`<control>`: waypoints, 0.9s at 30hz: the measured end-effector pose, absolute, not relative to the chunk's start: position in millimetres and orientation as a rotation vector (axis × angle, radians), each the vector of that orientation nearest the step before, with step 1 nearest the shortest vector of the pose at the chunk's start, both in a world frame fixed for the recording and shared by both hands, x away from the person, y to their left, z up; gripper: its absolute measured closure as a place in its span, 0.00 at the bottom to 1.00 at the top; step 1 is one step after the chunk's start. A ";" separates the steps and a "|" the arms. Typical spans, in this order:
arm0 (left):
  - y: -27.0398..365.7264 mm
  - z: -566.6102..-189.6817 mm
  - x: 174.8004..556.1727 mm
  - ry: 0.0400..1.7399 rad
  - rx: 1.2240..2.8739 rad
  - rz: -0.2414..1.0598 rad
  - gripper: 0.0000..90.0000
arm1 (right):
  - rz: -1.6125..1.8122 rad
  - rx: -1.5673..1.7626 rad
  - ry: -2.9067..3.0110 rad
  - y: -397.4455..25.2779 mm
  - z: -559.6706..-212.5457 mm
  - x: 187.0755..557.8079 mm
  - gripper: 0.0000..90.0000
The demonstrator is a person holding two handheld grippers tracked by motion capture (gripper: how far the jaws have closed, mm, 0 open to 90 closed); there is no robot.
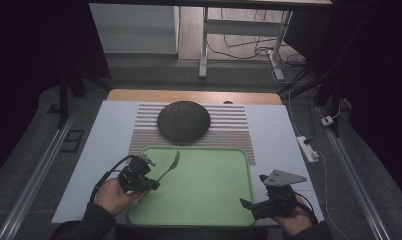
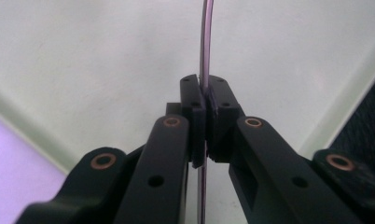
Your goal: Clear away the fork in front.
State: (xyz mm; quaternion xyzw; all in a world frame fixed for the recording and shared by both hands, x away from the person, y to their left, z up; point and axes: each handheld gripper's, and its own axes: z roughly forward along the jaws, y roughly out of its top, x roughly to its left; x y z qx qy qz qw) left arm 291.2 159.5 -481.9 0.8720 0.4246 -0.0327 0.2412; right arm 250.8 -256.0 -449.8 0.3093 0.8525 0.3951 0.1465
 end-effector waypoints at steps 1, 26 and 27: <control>161.1 -483.2 291.7 1.202 2.368 -0.091 0.96 | 1.125 0.887 2.455 -257.1 -450.7 249.9 0.00; 174.1 -500.9 303.9 1.470 2.277 -0.047 0.86 | 1.053 0.988 2.439 -281.6 -453.6 234.7 0.00; 176.0 -498.2 304.9 1.455 2.258 -0.031 0.86 | 1.057 0.992 2.436 -282.7 -453.5 234.6 0.00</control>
